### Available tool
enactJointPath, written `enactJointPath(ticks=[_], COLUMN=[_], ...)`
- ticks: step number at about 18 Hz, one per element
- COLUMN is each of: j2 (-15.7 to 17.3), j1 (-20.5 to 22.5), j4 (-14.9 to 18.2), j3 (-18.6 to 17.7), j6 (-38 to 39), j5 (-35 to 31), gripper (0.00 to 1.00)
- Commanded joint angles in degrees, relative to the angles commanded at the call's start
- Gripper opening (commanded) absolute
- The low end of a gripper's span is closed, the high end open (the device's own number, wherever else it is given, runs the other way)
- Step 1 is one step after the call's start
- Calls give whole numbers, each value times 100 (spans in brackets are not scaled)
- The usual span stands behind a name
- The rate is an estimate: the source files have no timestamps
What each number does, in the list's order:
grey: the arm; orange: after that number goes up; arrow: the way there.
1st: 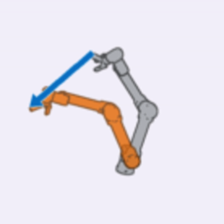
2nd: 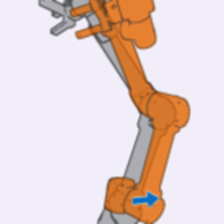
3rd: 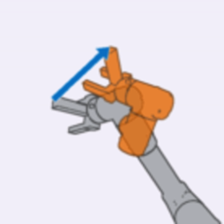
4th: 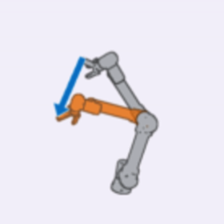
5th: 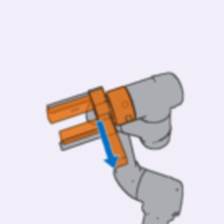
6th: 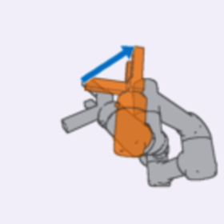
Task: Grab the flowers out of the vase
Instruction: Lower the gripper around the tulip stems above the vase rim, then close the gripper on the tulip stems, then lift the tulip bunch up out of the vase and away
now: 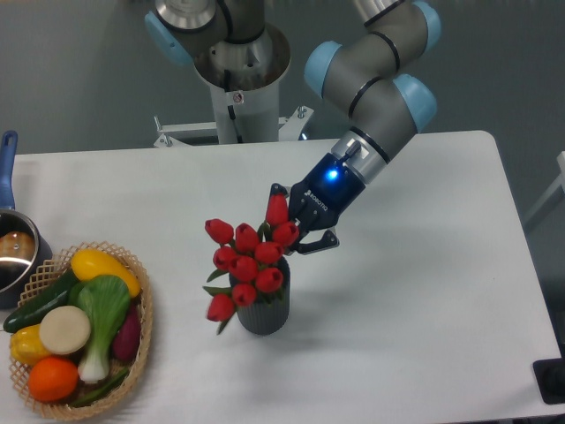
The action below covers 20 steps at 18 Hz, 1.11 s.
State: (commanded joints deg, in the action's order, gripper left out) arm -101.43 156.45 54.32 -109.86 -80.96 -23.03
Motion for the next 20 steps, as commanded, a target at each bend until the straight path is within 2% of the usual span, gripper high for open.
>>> enactJointPath(ticks=[6,11,20], j2=[396,589,493], j1=[0,0,184], j4=[26,35,35], j3=[0,175,1098], j6=[414,791,1723], j5=[175,308,650], gripper=[0,0,0])
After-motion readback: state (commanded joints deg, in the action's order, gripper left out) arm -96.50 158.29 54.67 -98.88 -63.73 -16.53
